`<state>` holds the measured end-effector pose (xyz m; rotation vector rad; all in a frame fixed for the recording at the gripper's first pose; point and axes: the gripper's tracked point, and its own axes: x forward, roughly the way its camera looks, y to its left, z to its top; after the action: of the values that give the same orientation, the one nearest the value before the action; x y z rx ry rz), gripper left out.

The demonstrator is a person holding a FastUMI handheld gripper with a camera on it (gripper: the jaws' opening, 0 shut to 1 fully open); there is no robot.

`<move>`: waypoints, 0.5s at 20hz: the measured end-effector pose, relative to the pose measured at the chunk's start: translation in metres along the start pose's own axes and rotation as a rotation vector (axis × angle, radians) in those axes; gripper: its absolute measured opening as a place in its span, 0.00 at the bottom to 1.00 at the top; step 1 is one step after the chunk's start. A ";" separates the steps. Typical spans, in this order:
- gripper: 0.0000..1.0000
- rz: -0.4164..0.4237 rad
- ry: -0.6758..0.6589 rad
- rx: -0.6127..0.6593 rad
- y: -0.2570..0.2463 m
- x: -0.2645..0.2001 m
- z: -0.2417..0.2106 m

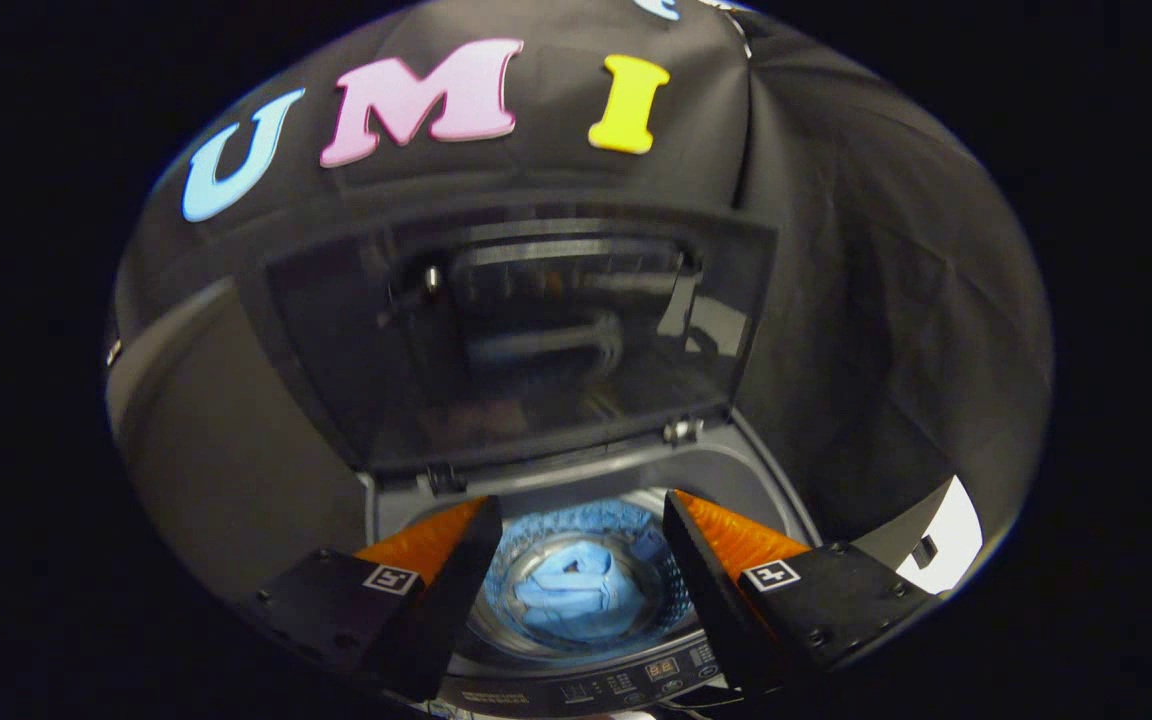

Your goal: Put the clothes into the washing machine and then close the washing machine lid.

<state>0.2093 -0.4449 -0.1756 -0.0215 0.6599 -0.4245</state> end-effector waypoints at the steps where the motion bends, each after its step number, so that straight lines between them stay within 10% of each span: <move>1: 1.00 -0.002 -0.053 0.021 -0.002 -0.006 0.026; 10: 1.00 0.027 -0.275 -0.003 0.017 0.018 0.174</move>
<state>0.3327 -0.4564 -0.0509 -0.0727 0.3901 -0.3856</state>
